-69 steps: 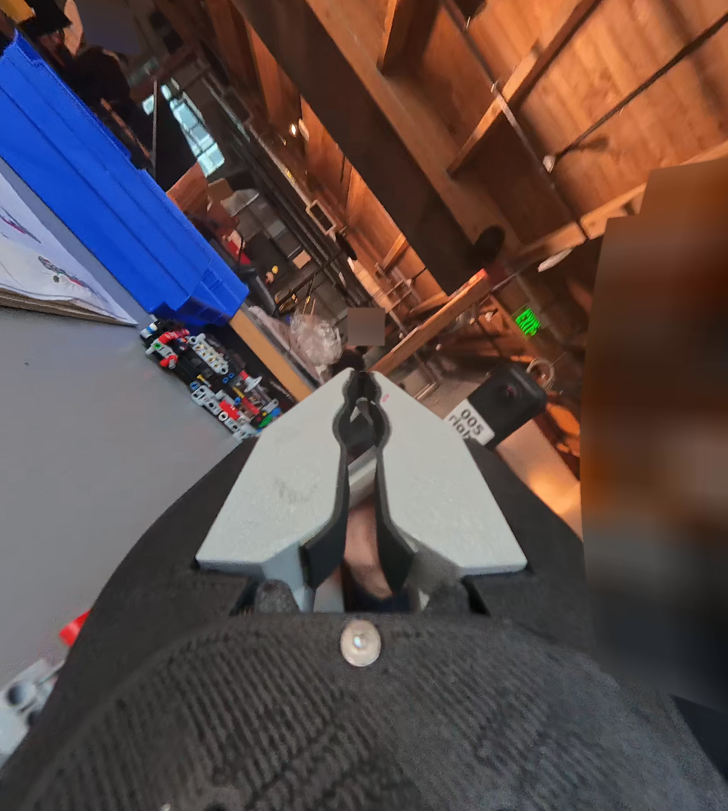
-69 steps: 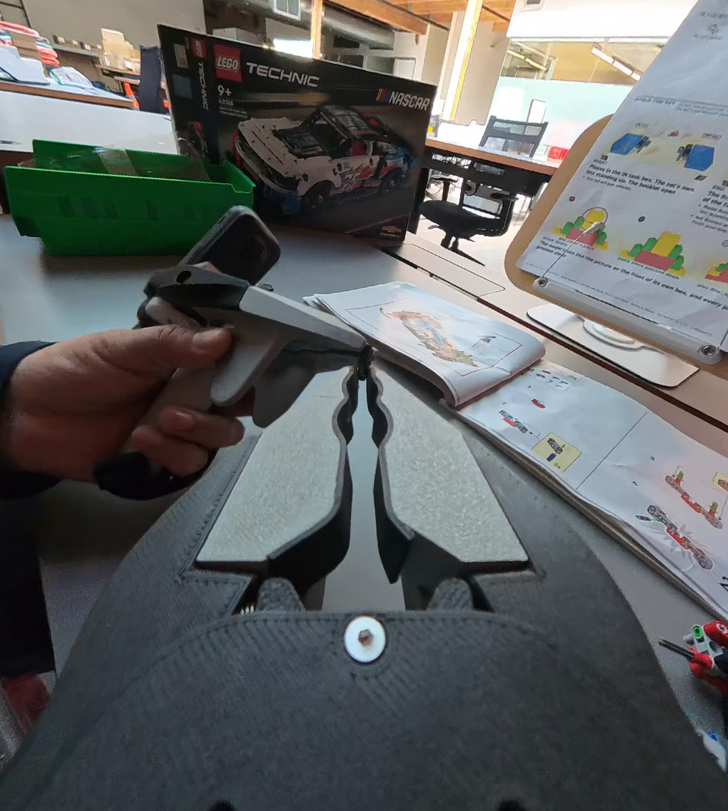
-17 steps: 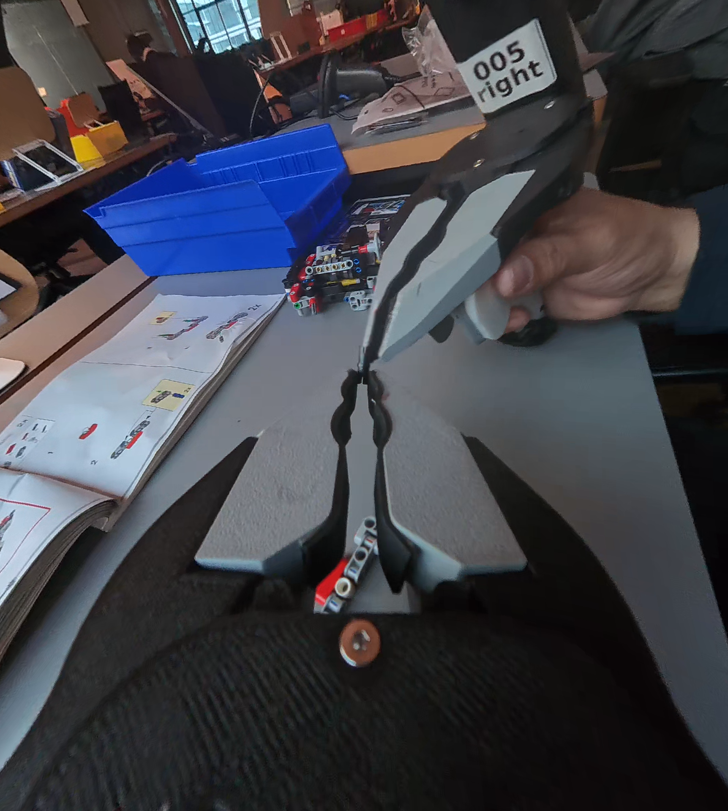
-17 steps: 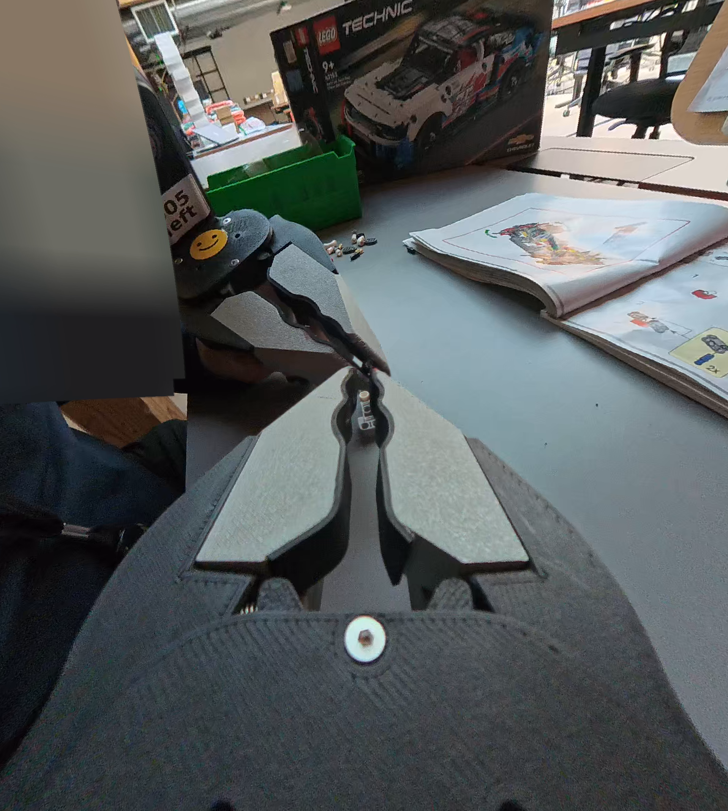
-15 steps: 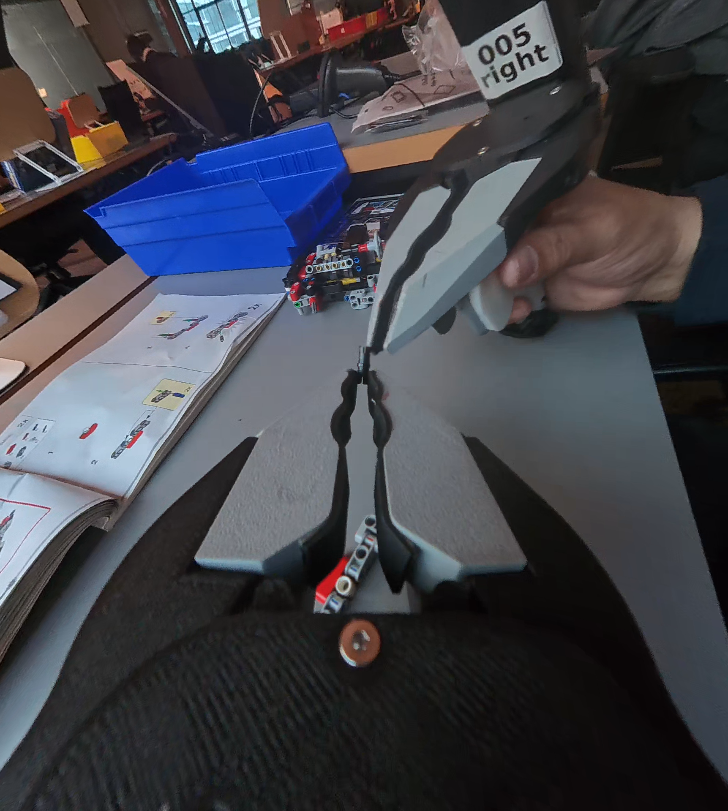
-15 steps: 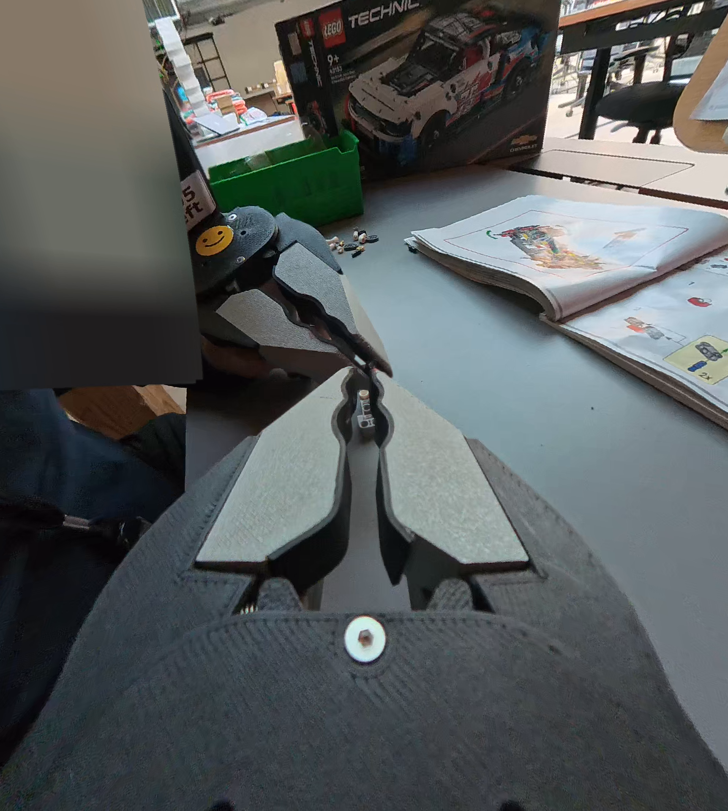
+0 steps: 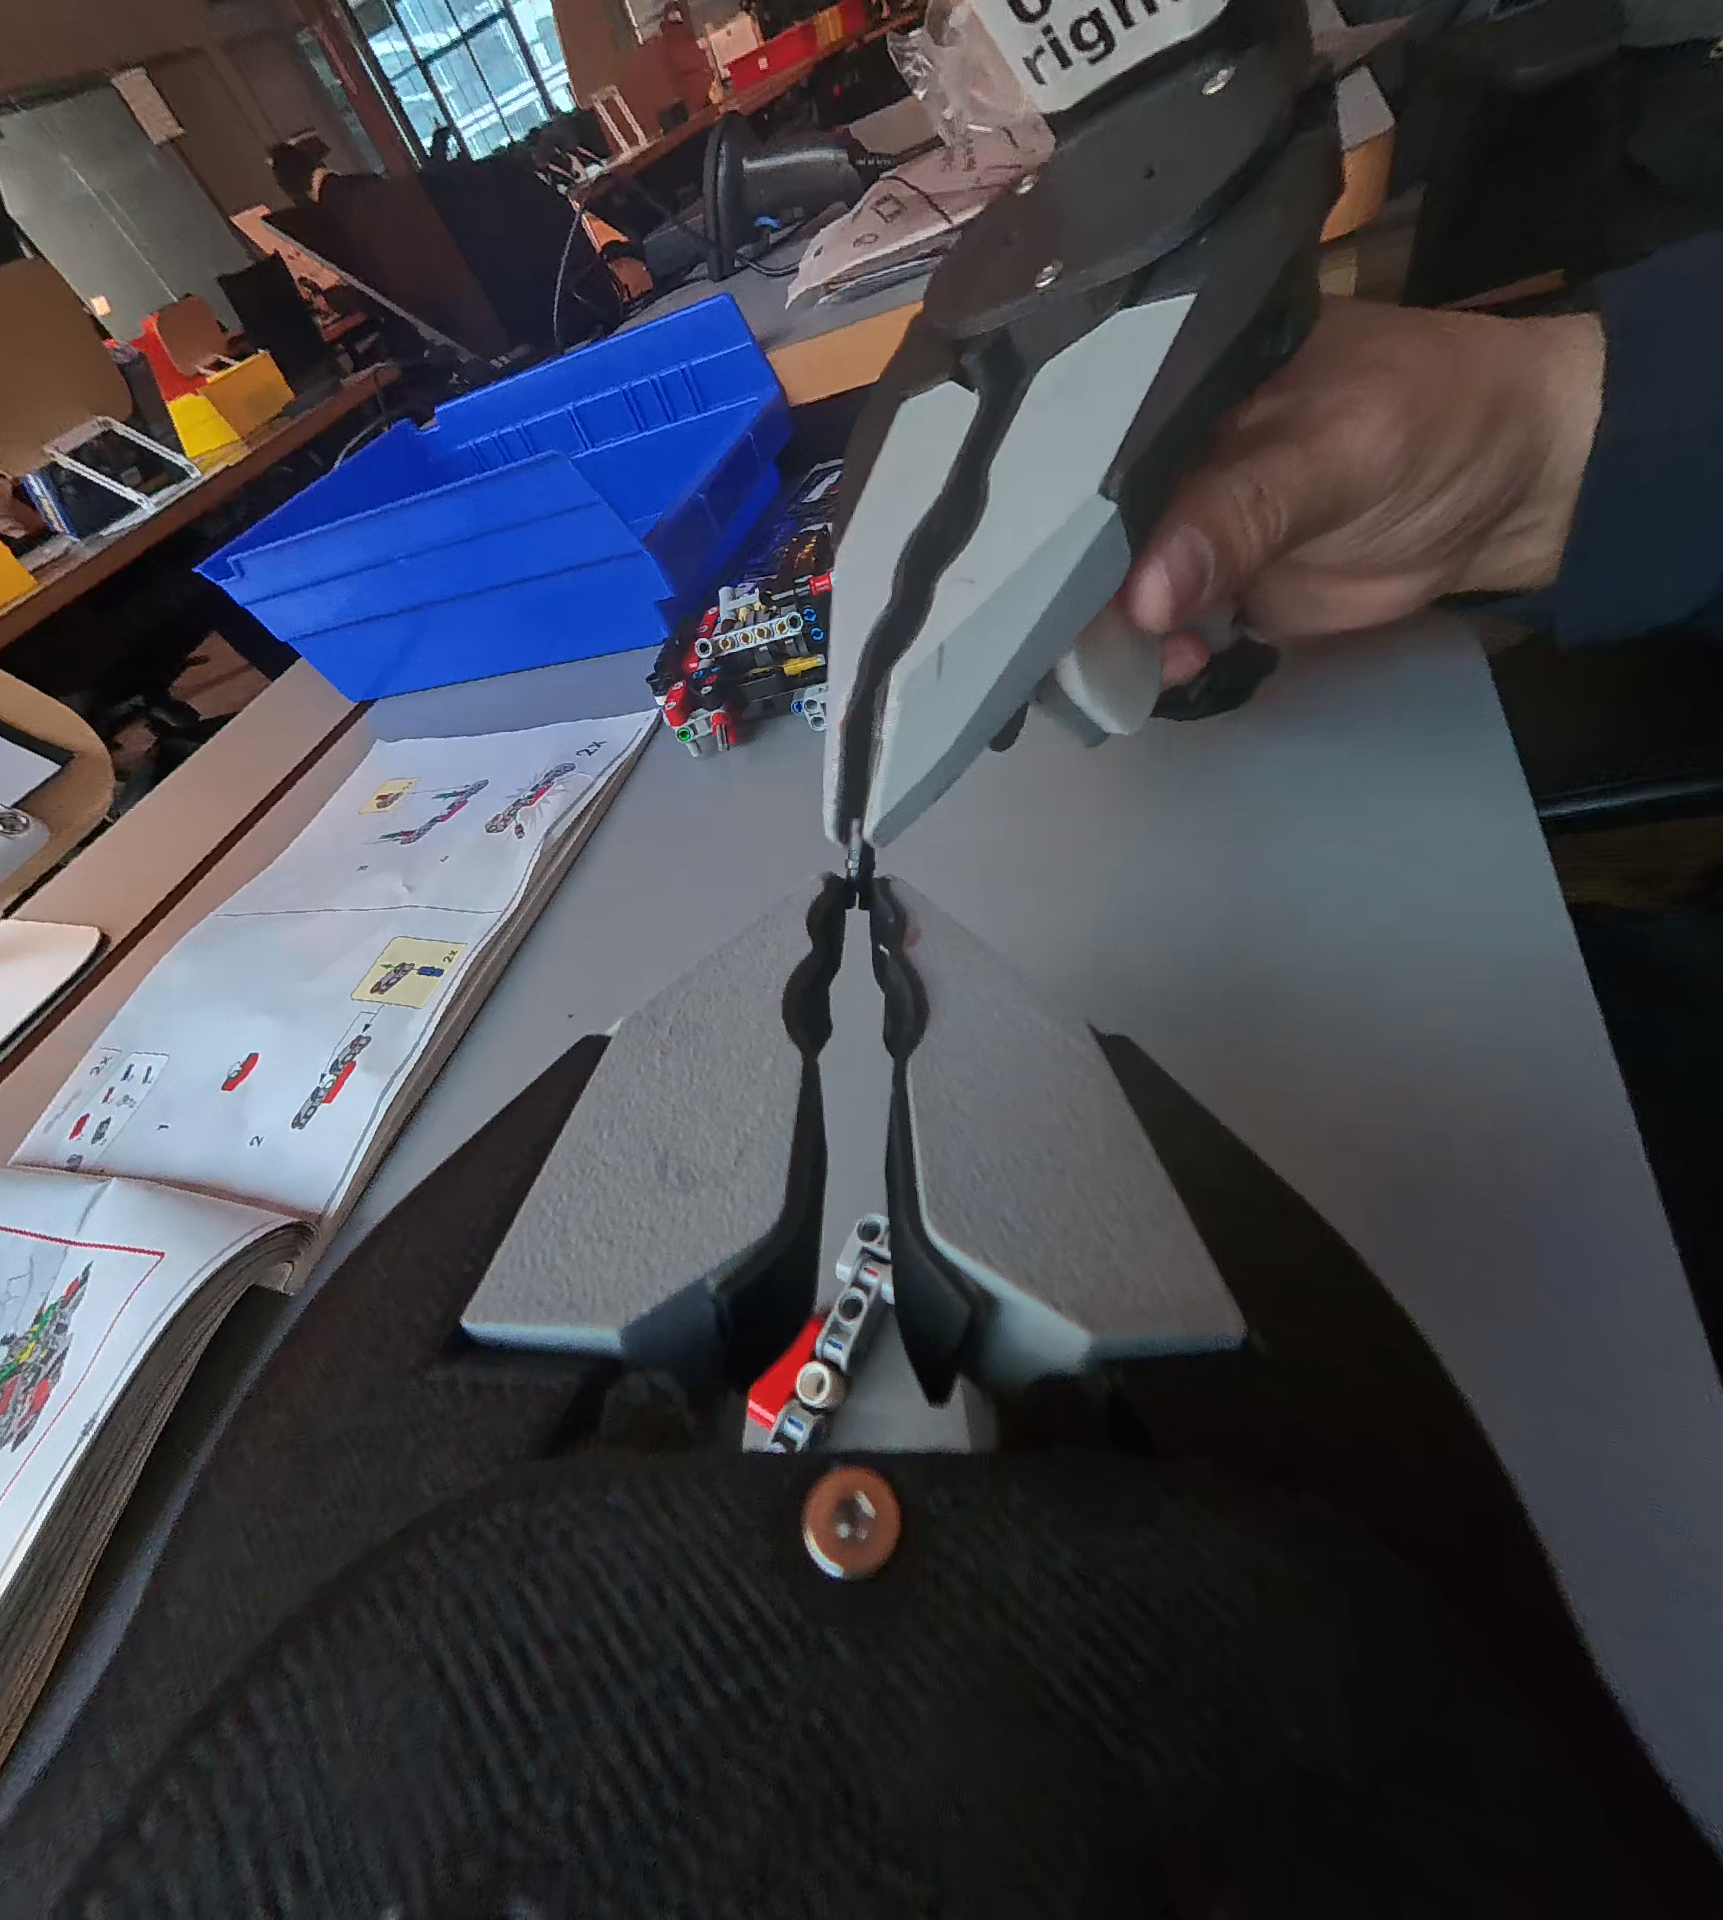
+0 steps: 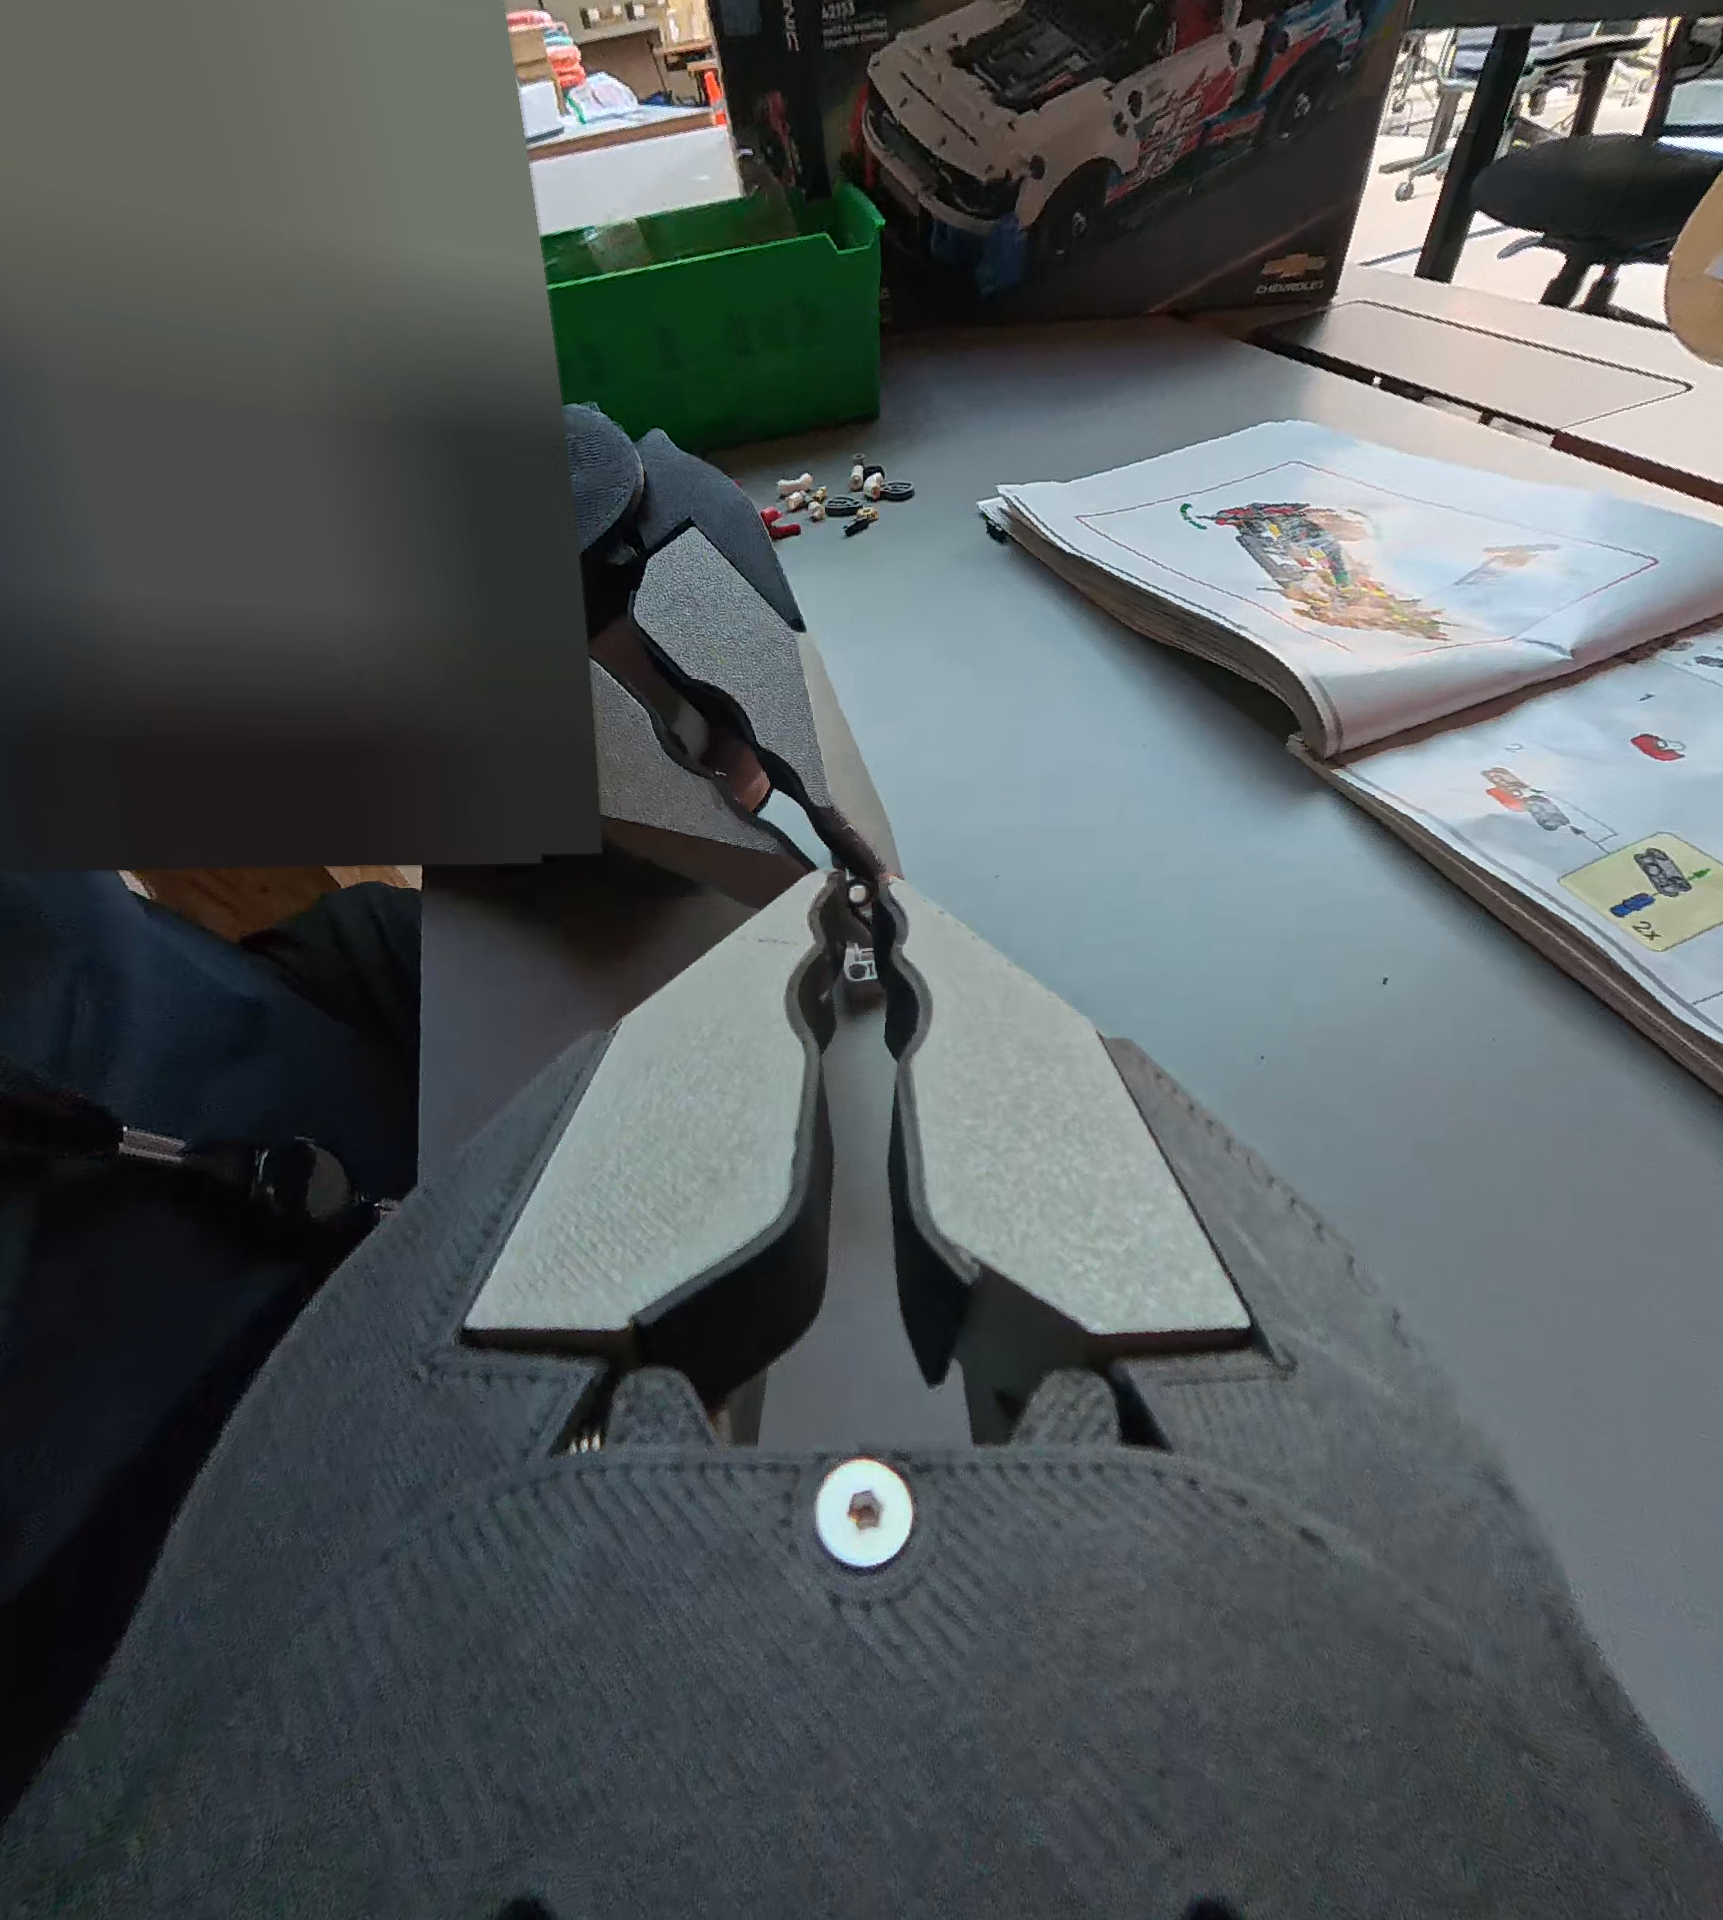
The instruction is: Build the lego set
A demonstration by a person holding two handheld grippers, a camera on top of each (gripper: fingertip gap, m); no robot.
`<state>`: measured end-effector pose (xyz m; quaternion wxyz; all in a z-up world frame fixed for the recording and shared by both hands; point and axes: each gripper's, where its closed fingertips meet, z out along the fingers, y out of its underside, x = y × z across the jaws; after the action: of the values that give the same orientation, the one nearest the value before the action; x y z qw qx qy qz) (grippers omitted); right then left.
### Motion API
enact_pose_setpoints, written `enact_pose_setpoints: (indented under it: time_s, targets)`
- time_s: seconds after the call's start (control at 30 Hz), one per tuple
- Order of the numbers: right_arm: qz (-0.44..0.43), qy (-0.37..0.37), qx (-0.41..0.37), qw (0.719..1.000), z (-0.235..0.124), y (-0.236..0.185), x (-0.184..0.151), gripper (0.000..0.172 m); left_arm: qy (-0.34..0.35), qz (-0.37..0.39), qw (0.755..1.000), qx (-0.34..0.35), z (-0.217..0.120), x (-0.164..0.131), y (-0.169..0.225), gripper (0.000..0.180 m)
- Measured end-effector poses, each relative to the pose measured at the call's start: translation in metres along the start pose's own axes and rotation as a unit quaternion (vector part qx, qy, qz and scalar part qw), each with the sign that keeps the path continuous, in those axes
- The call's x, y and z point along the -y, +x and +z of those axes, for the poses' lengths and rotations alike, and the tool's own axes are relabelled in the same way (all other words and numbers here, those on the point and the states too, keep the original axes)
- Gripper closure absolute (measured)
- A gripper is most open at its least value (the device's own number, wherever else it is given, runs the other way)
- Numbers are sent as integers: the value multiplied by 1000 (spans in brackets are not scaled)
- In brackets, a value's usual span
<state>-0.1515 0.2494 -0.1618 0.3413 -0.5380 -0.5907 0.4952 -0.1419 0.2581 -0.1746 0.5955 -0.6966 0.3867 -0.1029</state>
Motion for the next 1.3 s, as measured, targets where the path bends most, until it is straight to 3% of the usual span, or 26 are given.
enact_pose_setpoints:
  time_s: [0.2,0.3,0.43,0.6,0.8,0.93,1.3]
  targets:
    - [-34,-20,-10,999,0,-1,-1,170,-6,-20,1000,-20,-2,1,0,179]
    - [-25,-41,-16,999,2,3,-3,170,-48,-33,997,-54,-17,-6,-10,164]
    - [-31,-83,-26,996,3,6,-15,170,-149,-49,981,-115,-51,-48,-30,151]
    - [-37,-122,-23,992,23,6,-31,170,-191,-63,960,-195,-56,-83,-20,144]
    - [-45,-163,-10,986,50,6,-33,170,-210,-44,951,-224,-39,-94,-9,151]
    - [-108,-213,-5,971,60,1,-38,171,-203,-59,949,-234,-38,-93,-6,165]
    - [-177,-330,7,927,71,5,-53,171,-200,-47,952,-228,-36,-93,-6,166]
